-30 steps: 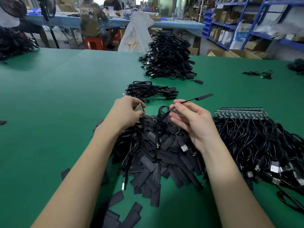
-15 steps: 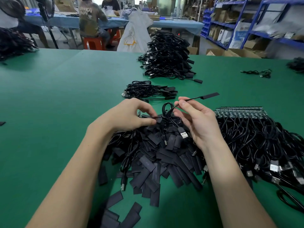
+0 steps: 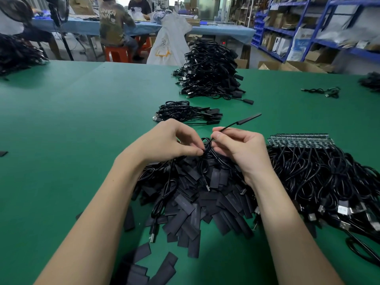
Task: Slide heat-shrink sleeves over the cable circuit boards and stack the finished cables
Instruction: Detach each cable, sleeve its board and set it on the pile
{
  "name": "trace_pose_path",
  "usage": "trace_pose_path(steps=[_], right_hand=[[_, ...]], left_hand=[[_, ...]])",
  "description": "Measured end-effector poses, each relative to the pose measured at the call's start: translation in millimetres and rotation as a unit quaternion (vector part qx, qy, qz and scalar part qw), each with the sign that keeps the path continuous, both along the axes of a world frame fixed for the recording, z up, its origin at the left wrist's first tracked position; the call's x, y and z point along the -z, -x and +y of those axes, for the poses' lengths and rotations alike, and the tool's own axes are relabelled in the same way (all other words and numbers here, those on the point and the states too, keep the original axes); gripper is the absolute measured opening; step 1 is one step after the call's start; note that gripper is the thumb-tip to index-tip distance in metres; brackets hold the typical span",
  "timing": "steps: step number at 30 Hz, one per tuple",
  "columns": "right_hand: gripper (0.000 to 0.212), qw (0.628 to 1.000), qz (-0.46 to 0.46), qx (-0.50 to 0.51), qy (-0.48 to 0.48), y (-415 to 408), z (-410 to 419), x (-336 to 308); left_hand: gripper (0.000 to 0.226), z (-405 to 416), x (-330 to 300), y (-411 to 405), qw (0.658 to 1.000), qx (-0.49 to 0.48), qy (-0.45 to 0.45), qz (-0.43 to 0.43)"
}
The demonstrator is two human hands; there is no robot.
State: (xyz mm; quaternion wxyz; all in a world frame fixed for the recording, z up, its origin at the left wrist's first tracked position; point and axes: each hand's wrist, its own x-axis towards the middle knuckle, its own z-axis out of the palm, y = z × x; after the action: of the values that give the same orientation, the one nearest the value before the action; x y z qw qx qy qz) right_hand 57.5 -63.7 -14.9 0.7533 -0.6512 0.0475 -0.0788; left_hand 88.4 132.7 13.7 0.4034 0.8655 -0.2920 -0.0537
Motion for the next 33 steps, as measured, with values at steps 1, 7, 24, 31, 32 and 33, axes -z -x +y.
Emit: trace_pose_path(steps=[1,7,24,31,32,33], right_hand=[[0.003,1.0,-0.003,0.001,0.001,0,1,-1],[0.005,0.998,-0.009,0.052,-0.041,-3,3,-3],[0.003,0.953,0.057,0.078,-0.286,-67,27,-27],[0.012,0.935,0.116,0.044,-0.331,-139,49,-38],[0.021,0.943,0.12,0.031,-0.309,-149,50,-38],[0.031,0.953,0.132,0.019,-0.272,-157,52,-37]], left_hand=[[0.006,-1,0,1,1.0,-0.001,-0.009,-0.007],[0.014,0,-1,1,0.999,-0.018,-0.037,-0.035],[0.019,9,17,-12,0.98,-0.157,-0.115,-0.042],[0.01,9,24,-17,0.974,-0.179,-0.139,-0.029],[0.006,9,26,-18,0.973,-0.181,-0.138,-0.023],[0.003,9,27,-19,0.973,-0.185,-0.137,-0.017]])
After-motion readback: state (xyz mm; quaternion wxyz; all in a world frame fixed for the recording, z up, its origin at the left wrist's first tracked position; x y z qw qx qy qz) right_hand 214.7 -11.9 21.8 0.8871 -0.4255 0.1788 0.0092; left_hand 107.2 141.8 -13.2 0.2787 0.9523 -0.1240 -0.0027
